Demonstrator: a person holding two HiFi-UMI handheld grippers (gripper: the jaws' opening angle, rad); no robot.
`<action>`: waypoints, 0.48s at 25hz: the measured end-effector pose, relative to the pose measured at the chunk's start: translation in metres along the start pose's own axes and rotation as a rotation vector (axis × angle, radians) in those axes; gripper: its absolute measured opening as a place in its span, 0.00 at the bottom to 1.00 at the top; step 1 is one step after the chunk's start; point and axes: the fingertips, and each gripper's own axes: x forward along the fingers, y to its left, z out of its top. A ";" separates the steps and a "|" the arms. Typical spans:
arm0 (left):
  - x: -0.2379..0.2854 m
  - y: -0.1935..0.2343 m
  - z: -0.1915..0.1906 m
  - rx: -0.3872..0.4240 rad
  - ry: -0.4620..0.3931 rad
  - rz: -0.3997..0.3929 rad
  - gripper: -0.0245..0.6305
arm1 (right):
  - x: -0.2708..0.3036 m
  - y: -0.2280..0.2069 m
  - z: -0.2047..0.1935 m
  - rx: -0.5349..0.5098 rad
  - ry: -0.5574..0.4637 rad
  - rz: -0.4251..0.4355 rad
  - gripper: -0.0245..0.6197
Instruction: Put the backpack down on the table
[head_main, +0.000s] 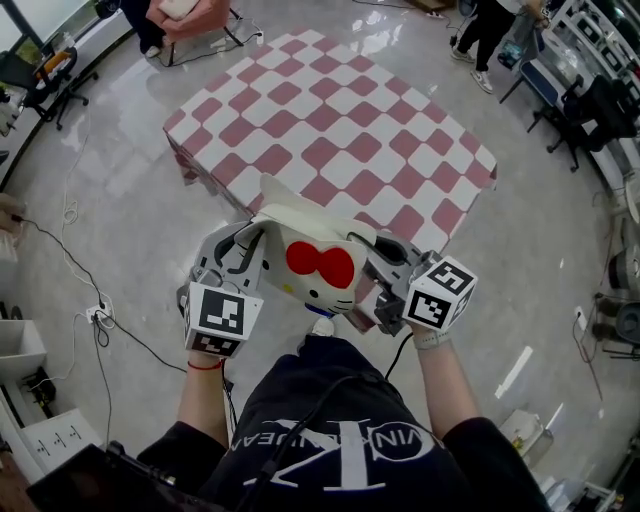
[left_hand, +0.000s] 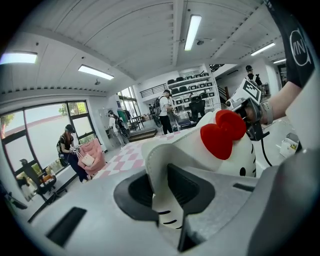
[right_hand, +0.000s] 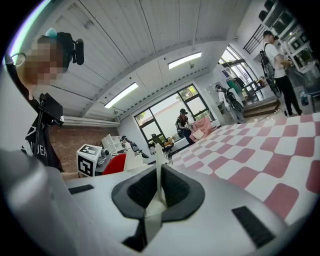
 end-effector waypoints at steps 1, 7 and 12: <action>0.001 0.001 0.002 0.002 -0.006 0.005 0.15 | 0.001 -0.001 0.002 0.002 -0.002 0.006 0.05; 0.004 0.016 0.017 -0.011 -0.022 0.041 0.15 | 0.009 -0.008 0.020 -0.010 -0.028 0.030 0.05; 0.009 0.025 0.033 0.010 -0.024 0.041 0.15 | 0.012 -0.014 0.035 -0.020 -0.046 0.034 0.05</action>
